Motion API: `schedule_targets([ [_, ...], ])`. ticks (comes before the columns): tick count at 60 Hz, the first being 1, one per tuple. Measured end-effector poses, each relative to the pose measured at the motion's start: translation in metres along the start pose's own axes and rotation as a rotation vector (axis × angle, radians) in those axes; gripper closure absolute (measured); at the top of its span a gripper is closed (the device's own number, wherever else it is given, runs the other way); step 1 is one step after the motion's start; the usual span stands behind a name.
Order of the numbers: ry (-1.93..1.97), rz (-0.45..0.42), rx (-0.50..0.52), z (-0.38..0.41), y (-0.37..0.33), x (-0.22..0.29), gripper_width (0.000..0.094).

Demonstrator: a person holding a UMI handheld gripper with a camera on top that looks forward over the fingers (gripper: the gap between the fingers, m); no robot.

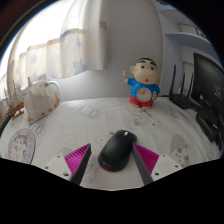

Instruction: Arrange mouse

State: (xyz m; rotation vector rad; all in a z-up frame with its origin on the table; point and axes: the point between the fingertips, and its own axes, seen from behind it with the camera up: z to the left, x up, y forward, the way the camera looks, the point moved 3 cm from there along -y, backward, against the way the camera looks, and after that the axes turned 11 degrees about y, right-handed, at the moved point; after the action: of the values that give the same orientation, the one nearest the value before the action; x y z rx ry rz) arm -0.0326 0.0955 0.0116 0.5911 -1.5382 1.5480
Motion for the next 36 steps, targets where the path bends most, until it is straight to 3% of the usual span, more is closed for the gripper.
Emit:
schedule_targets([
  [15,-0.026,0.02,0.036,0.014,0.039,0.017,0.0117],
  [23,-0.025,0.023,0.029,0.01,0.046,0.019,0.0253],
  [27,-0.037,0.023,0.031,0.011,0.048,0.02,0.0415],
  [36,-0.072,0.026,0.01,0.011,0.047,0.025,0.0494],
])
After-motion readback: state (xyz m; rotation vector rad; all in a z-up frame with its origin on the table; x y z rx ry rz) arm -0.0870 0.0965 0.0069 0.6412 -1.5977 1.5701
